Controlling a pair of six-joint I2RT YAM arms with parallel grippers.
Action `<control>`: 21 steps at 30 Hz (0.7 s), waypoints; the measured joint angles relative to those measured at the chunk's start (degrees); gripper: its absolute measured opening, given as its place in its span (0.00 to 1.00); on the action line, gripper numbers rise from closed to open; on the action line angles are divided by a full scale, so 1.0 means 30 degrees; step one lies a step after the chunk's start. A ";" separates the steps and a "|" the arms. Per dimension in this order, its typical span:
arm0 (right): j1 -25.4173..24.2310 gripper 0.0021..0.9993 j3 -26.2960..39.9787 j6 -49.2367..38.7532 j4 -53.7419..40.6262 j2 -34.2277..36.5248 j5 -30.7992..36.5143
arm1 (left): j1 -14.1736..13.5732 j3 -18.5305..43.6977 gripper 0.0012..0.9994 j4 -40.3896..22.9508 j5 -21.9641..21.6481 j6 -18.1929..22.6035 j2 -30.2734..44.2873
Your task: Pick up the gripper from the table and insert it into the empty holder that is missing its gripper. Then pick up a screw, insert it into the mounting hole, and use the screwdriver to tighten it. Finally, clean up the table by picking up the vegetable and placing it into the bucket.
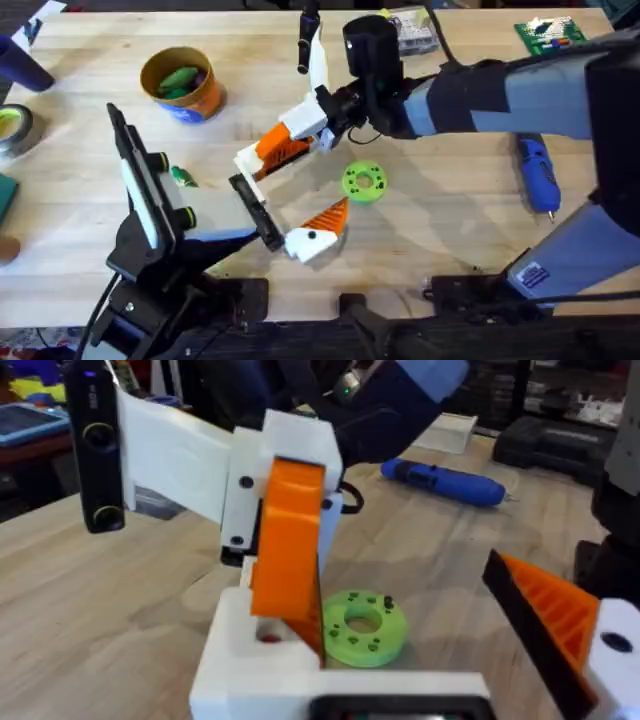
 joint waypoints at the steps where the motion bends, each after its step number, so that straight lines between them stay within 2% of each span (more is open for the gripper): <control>1: 0.0000 0.55 0.0000 -0.0030 0.0004 -0.0005 0.0000 | -0.0020 0.0000 0.99 -0.0005 0.0175 0.0000 0.0000; 5: 0.0000 0.65 0.0007 -0.0042 -0.0004 -0.0005 0.0012 | -0.0020 0.0000 0.99 -0.0005 0.0461 -0.0002 0.0000; 8: -0.0009 0.80 0.0010 -0.0054 -0.0007 -0.0003 0.0036 | -0.0020 0.0000 0.99 -0.0005 0.0665 0.0000 0.0000; 10: -0.0068 0.96 0.0015 -0.0108 0.0008 -0.0005 0.0058 | -0.0020 0.0000 0.99 -0.0005 0.0720 0.0000 0.0000; 15: -0.0960 0.99 0.0015 -0.0110 0.0003 -0.0005 0.0066 | -0.0020 0.0000 0.99 -0.0005 0.0760 0.0000 0.0000; 21: -0.3498 0.99 0.0015 -0.0110 0.0002 -0.0005 0.0102 | -0.0020 0.0000 0.99 -0.0005 0.0766 -0.0007 0.0000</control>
